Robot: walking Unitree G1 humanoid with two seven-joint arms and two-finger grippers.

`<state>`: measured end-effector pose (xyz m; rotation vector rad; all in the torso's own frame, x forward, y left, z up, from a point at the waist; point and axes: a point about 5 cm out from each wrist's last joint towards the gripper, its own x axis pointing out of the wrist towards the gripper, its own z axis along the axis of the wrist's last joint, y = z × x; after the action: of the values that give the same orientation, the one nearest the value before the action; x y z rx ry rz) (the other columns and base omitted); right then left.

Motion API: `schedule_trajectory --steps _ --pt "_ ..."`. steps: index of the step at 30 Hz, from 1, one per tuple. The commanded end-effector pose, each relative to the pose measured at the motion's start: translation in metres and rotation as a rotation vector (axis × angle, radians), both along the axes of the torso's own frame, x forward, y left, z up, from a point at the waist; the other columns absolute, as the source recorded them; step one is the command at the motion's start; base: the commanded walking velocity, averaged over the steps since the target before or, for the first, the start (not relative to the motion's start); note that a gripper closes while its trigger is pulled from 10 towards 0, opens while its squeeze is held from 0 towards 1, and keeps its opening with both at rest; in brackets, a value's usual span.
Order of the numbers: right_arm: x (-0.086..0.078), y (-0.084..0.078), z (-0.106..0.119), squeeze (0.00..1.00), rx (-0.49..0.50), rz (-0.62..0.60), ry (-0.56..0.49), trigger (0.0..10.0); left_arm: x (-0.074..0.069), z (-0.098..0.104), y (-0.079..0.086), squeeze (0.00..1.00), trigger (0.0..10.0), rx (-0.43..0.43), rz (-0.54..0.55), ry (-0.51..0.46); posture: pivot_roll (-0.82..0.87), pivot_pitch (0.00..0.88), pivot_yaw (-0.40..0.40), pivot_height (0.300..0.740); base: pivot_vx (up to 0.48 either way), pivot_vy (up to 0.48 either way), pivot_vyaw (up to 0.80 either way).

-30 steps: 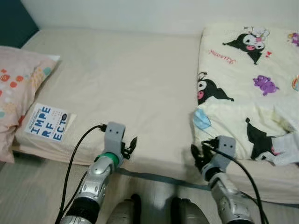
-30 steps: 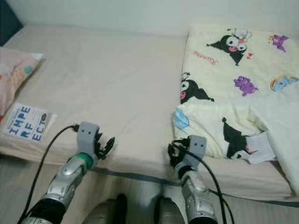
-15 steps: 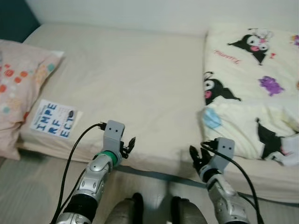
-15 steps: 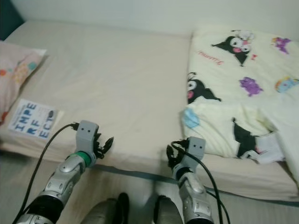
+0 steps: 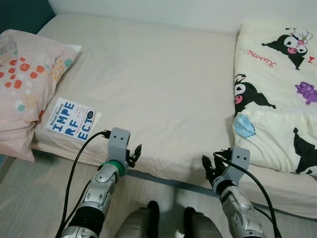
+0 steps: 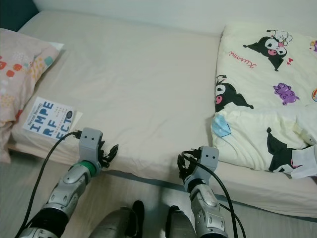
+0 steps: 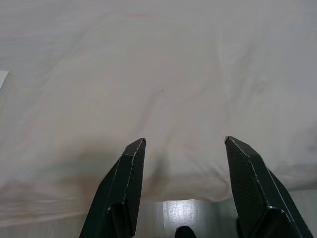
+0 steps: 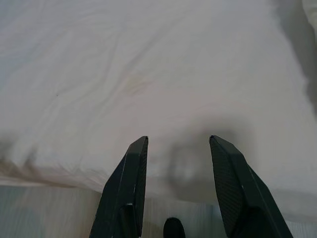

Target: Clean up the room

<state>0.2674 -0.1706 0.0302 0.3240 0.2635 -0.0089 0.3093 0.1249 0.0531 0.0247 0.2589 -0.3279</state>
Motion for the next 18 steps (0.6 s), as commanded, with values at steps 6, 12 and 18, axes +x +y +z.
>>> schedule_trajectory --steps 6,12,18 --pt "-0.0052 -0.0001 -0.0031 0.0 -0.006 -0.01 0.008 10.0 -0.0072 -0.0074 -0.0036 0.0 10.0 -0.005 -0.032 0.023 0.0 0.171 0.121 0.736 0.0 -0.48 0.0" --pt "-0.0053 -0.0002 -0.0031 0.0 -0.003 -0.009 0.009 10.0 -0.0085 -0.0082 -0.0056 0.0 10.0 -0.008 -0.04 0.025 0.0 0.172 0.12 0.736 0.0 -0.48 0.0" --pt "-0.0052 0.0001 -0.0025 0.0 0.0 -0.008 0.009 10.0 -0.0084 -0.008 -0.0051 0.0 10.0 -0.009 -0.039 0.027 0.0 0.174 0.119 0.736 0.0 -0.48 0.0"
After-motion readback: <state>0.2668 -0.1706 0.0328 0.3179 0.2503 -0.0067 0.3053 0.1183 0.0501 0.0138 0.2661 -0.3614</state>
